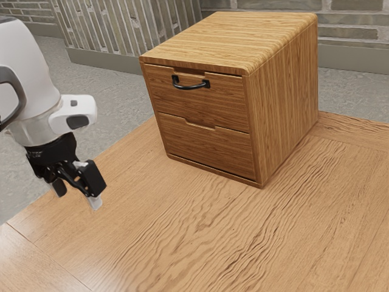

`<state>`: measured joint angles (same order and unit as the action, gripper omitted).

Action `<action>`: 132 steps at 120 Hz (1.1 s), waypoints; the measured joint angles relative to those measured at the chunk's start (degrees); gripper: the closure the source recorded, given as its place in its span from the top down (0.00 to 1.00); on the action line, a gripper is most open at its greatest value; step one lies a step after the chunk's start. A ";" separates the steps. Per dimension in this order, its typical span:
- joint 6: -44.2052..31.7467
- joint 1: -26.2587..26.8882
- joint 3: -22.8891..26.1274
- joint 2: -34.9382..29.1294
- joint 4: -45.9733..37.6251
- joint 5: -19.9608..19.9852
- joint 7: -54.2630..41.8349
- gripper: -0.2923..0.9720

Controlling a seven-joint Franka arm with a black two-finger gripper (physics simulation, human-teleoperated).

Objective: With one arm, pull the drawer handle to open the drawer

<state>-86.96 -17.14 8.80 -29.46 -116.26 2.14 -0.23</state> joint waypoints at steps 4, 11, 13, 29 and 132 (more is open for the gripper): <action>-1.45 0.08 0.00 -0.03 -0.08 -0.03 0.09 0.77; -2.71 0.90 -0.05 -0.18 -0.54 -0.07 0.33 0.77; -2.38 1.66 -0.08 -0.26 -0.72 -0.08 0.40 0.77; -5.51 5.63 -2.48 0.46 -1.27 1.21 -2.08 0.76; -36.18 6.03 -5.15 23.50 16.01 2.13 -67.73 0.77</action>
<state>-123.14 -11.11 3.65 -5.96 -100.25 4.27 -67.97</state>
